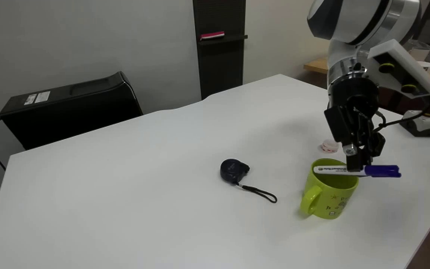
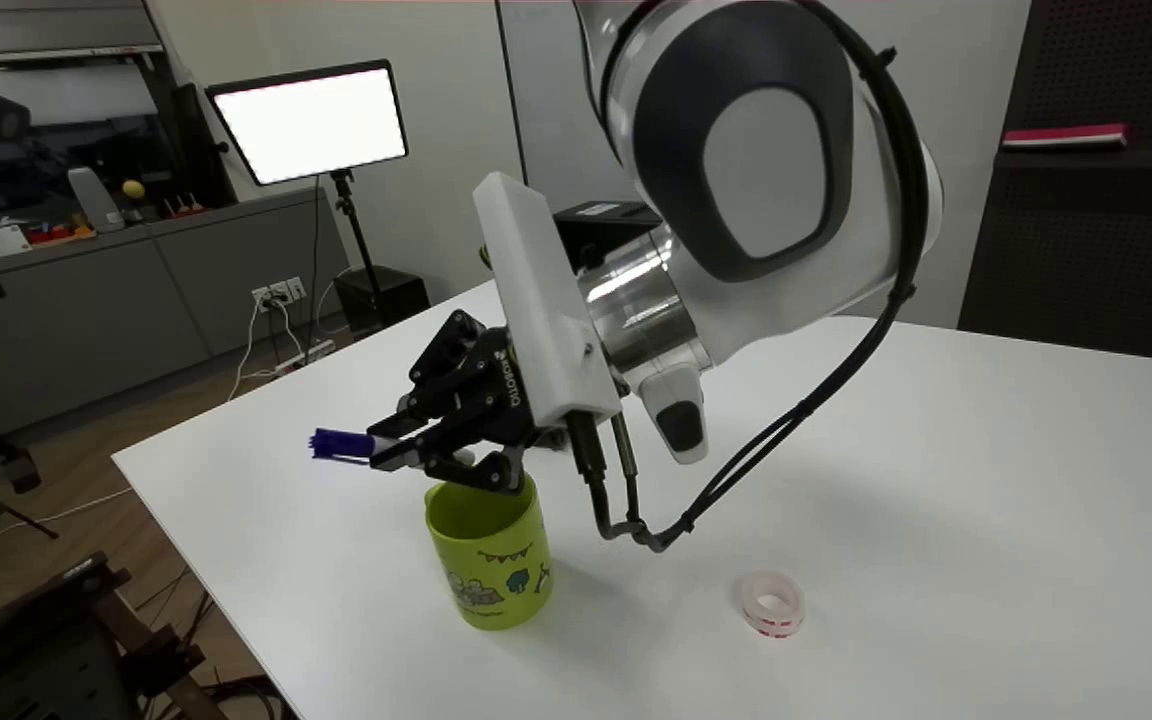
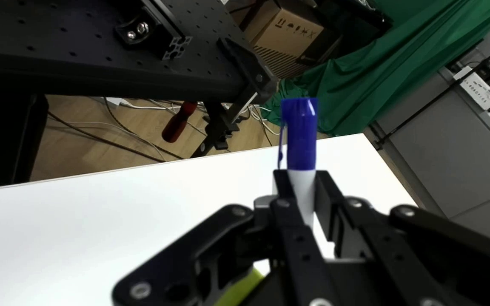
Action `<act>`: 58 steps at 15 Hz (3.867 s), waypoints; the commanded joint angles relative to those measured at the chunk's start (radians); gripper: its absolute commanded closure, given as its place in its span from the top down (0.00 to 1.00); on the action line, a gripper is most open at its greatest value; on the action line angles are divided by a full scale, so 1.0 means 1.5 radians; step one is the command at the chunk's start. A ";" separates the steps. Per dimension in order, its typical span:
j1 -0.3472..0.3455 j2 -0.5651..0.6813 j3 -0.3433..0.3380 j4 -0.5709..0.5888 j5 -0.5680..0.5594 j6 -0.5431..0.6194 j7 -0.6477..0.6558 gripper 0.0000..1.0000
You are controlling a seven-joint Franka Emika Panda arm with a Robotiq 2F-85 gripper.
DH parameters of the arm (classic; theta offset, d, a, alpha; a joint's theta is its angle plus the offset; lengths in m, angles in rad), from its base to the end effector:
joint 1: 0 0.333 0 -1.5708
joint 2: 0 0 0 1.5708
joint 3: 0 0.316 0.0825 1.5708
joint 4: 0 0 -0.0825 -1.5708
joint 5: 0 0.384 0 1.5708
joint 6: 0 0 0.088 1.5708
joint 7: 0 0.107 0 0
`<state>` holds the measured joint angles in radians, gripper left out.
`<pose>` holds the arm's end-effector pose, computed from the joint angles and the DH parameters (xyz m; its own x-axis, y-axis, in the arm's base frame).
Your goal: Place the blue marker in the yellow mug
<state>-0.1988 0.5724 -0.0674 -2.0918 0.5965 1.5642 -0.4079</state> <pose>0.4503 -0.0627 0.1308 0.6731 0.1397 -0.7262 -0.4649 -0.6837 -0.5625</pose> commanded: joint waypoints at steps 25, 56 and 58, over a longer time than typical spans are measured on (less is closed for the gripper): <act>-0.049 -0.051 -0.022 -0.066 -0.012 0.035 -0.016 0.05; -0.066 0.091 0.002 0.091 -0.008 -0.011 0.007 0.27; -0.065 0.097 0.004 0.097 -0.010 -0.015 0.005 0.48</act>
<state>-0.2969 0.6963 -0.0690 -1.9926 0.5881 1.5720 -0.4342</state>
